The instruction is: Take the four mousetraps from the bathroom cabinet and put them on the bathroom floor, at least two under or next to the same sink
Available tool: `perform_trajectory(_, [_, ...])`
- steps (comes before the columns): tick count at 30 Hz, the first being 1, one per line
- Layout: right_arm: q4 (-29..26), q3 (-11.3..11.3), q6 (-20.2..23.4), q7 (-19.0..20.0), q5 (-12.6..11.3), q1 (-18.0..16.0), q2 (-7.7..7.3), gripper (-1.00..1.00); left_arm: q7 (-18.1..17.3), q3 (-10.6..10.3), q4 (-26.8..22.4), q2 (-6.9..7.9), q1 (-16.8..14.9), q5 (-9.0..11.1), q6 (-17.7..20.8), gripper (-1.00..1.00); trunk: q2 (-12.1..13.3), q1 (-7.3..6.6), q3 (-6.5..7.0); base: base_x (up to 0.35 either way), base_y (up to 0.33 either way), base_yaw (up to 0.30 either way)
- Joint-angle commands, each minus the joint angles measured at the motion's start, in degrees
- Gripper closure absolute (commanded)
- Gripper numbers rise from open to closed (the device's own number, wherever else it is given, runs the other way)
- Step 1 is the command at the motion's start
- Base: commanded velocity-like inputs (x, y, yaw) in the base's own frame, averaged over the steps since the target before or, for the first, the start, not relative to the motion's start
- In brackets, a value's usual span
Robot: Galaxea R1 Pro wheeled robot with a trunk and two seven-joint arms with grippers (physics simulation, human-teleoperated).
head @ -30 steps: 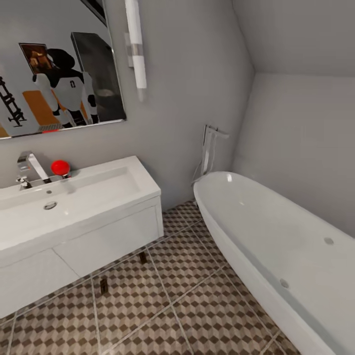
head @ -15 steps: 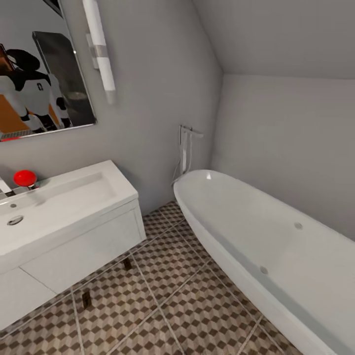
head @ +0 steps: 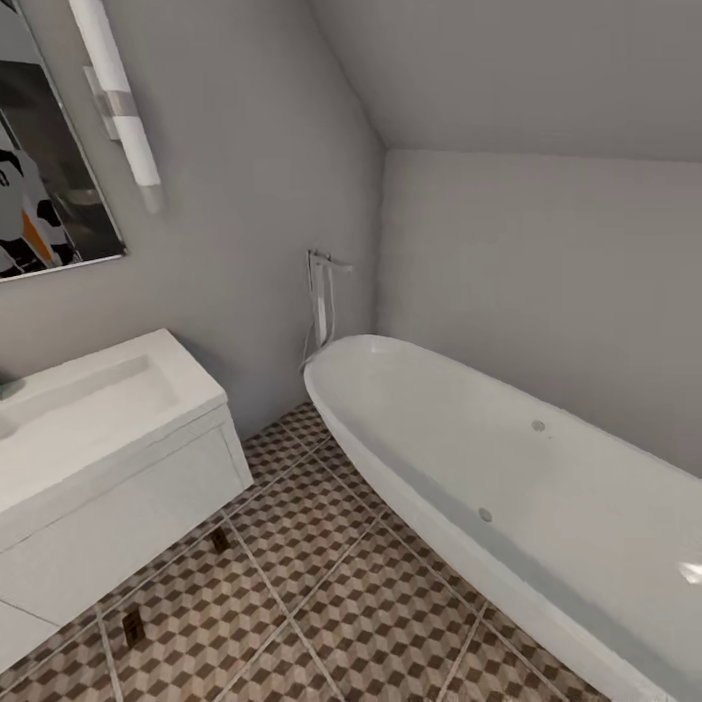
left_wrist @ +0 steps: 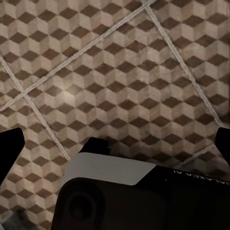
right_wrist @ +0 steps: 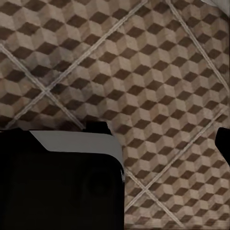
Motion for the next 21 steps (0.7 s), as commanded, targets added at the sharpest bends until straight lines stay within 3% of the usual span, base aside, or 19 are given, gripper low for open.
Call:
perform_trajectory(1, [0.28,0.38,-0.22,-0.38,0.19,-0.11,0.04,-1.00,0.33,-0.49,-0.18,0.02,-0.07,0.35,-0.33,-1.00,-0.04,0.01,-0.03,0.000,0.000,-0.286])
perform_trajectory(21, [0.28,0.38,-0.22,-0.38,0.19,-0.11,-0.05,-1.00,0.33,-0.50,-0.18,0.02,-0.05,0.35,-0.33,-1.00,-0.04,0.01,0.58,0.000,0.000,-0.286])
